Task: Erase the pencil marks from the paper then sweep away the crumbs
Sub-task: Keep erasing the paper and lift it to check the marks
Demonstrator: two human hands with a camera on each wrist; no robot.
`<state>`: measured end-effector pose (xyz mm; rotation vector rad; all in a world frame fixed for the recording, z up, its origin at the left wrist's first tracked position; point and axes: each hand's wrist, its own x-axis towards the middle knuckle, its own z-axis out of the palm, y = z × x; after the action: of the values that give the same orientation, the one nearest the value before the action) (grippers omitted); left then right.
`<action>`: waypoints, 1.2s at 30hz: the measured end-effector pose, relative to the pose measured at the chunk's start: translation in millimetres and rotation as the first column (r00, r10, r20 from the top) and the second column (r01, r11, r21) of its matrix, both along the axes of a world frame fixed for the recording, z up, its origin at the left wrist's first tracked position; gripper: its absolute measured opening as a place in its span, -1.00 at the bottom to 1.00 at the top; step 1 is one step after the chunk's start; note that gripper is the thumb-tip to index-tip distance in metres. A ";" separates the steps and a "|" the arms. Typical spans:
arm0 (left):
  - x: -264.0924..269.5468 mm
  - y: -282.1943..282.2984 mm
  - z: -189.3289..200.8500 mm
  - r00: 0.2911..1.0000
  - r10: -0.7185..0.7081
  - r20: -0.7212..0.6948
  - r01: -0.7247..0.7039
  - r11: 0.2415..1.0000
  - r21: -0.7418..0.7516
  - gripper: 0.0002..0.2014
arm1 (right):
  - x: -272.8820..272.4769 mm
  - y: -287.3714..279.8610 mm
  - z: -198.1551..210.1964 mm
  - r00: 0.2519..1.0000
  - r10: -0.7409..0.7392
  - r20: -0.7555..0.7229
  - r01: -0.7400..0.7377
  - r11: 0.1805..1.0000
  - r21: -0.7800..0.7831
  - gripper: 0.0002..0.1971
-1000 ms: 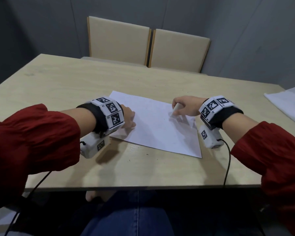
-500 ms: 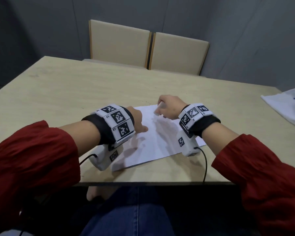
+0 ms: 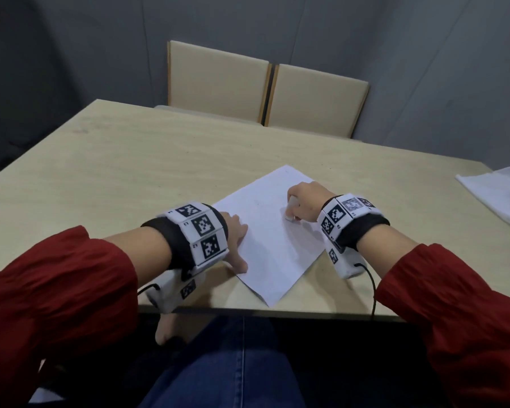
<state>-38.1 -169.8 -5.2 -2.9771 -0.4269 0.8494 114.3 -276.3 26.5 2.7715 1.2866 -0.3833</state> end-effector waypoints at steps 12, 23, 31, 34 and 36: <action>-2.3 15.5 7.9 0.982 0.143 0.125 -0.132 0.987 -0.096 0.08 | -23.3 25.5 -12.9 0.996 0.075 -0.053 -0.067 0.988 0.136 -0.85; 1.6 25.8 0.4 0.982 0.088 0.166 -0.072 0.992 -0.099 -0.23 | -61.5 35.0 -7.4 0.955 0.295 -0.030 -0.295 0.955 0.008 -0.82; 1.8 32.8 -13.4 0.979 0.046 0.199 -0.036 0.998 -0.053 -0.21 | 1.8 41.3 -6.4 0.994 0.102 0.041 -0.104 0.994 0.040 -0.78; 2.7 34.5 -16.2 0.985 0.007 0.172 0.000 0.999 -0.041 0.10 | 1.6 44.3 -4.4 0.989 0.140 0.058 -0.143 0.987 0.070 -0.81; 2.9 32.9 -16.0 0.987 0.010 0.158 -0.005 0.999 -0.035 0.20 | -16.2 44.9 -10.3 0.972 0.234 0.020 -0.235 0.971 0.045 -0.72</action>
<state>-35.2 -136.9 -21.2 -3.0888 -0.4321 0.6292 98.1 -231.4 16.2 2.6105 1.6170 -0.3195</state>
